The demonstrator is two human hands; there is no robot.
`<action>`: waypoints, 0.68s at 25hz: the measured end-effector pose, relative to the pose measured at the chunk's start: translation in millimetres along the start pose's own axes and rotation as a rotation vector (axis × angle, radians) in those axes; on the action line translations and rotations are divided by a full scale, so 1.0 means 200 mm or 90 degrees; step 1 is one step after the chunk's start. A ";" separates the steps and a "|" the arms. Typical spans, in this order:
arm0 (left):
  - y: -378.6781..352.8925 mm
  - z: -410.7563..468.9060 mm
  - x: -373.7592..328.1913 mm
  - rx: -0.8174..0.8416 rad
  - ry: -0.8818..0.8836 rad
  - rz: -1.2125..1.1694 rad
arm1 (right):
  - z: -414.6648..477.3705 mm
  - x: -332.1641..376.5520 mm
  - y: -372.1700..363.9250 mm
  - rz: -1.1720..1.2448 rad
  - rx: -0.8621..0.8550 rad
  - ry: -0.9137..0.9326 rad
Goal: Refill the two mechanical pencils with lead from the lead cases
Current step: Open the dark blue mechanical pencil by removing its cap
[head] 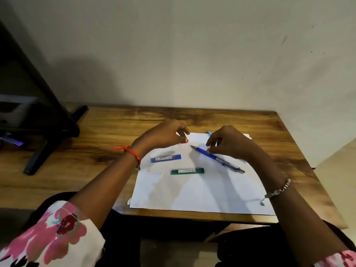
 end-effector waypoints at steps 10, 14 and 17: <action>-0.04 -0.01 0.01 -0.047 0.019 -0.025 | -0.02 0.01 -0.04 -0.072 -0.002 -0.039; -0.04 -0.03 0.00 -0.054 0.161 -0.322 | -0.02 0.04 0.04 0.110 -0.126 -0.057; -0.09 -0.09 -0.06 0.038 0.247 -0.608 | -0.02 0.04 0.10 0.437 -0.232 -0.133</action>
Point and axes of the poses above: each hand's wrist, its own z-axis towards the middle knuckle, its own y-axis out of the back of the hand, x = y × z, the point moved 2 cm from there along z, towards the middle knuckle, and after that the axes turned 5 degrees about -x, right-handed, at the moved point
